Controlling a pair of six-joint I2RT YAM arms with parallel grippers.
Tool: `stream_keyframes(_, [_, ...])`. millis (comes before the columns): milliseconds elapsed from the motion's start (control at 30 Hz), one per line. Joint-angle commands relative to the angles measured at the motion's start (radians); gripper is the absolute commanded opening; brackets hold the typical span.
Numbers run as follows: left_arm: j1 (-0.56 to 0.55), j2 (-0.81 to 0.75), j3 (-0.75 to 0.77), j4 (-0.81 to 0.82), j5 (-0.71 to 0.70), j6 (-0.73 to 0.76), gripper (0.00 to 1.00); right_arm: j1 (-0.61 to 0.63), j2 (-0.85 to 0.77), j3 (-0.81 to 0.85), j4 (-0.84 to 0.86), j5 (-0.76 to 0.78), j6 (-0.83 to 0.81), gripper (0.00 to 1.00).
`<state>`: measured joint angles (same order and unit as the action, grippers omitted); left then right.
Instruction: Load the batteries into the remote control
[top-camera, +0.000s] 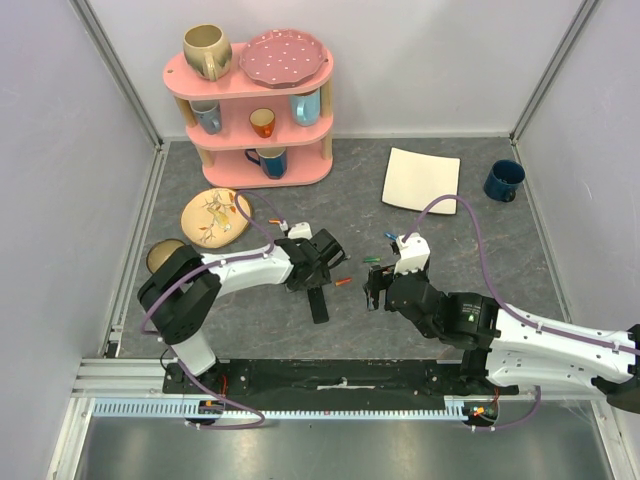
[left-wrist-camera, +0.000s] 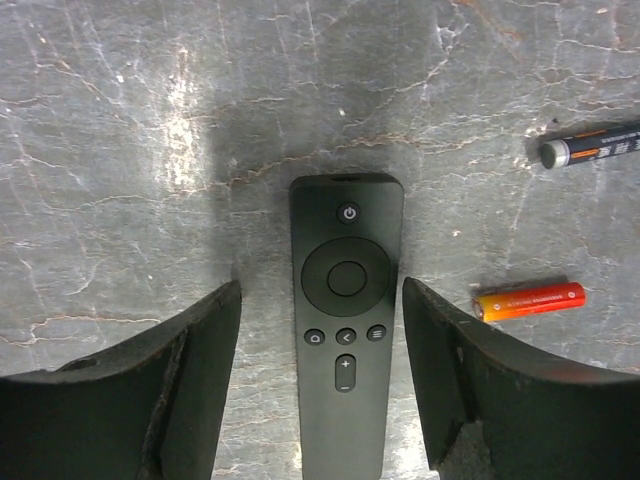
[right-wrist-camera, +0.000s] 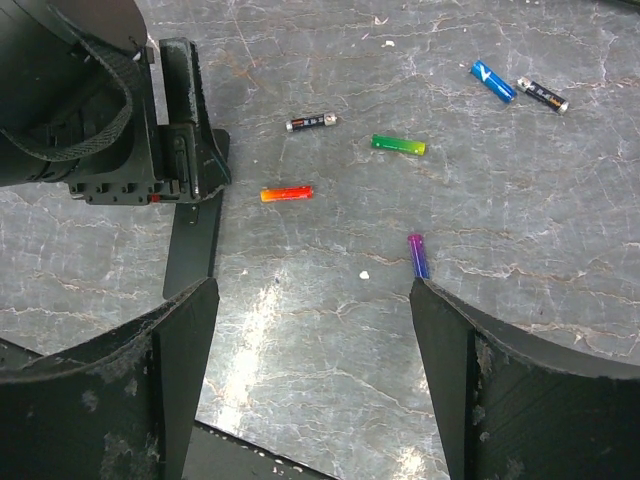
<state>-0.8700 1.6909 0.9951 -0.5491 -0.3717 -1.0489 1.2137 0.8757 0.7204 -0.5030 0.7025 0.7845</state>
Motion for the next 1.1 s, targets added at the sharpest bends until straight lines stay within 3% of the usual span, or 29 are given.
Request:
stream_keyframes(0, [0.002, 0.024, 0.034, 0.012, -0.004, -0.016, 0.71, 0.003, -0.009, -0.002, 0.017, -0.001, 0.012, 0.85])
stream_keyframes(100, [0.003, 0.039, 0.034, 0.014, -0.009, -0.017, 0.70, 0.001, -0.007, -0.006, 0.018, -0.009, 0.016, 0.85])
stream_keyframes(400, [0.002, 0.050, 0.004, 0.014, -0.003, -0.030, 0.50, 0.001, -0.021, -0.013, 0.018, -0.005, 0.019, 0.85])
stream_keyframes(500, [0.002, 0.041, -0.004, 0.021, 0.001, -0.028, 0.37, 0.003, -0.024, -0.013, 0.017, -0.008, 0.022, 0.85])
stream_keyframes(533, [0.003, 0.033, -0.015, 0.032, 0.002, -0.019, 0.25, 0.001, -0.024, -0.012, 0.017, -0.008, 0.021, 0.85])
stream_keyframes(567, [0.002, 0.018, -0.019, 0.040, 0.002, -0.016, 0.20, 0.001, -0.024, -0.010, 0.015, -0.009, 0.021, 0.85])
stream_keyframes(700, [0.011, -0.153, -0.071, 0.148, 0.007, 0.061, 0.08, 0.001, -0.040, 0.034, 0.001, -0.006, -0.016, 0.85])
stream_keyframes(733, [0.017, -0.271, -0.116, 0.187, 0.036, 0.102, 0.02, 0.001, -0.044, 0.043, 0.001, 0.000, -0.040, 0.85])
stream_keyframes(800, [0.058, -0.389, -0.171, 0.282, 0.095, 0.141, 0.02, 0.001, -0.050, 0.068, 0.001, 0.028, -0.054, 0.87])
stream_keyframes(933, [0.199, -0.620, -0.352, 0.580, 0.426, 0.164, 0.02, 0.000, -0.052, 0.065, 0.075, 0.042, -0.100, 0.92])
stream_keyframes(1067, [0.259, -0.793, -0.464, 0.801, 0.583, 0.182, 0.02, -0.051, -0.020, 0.071, 0.187, -0.219, -0.143, 0.93])
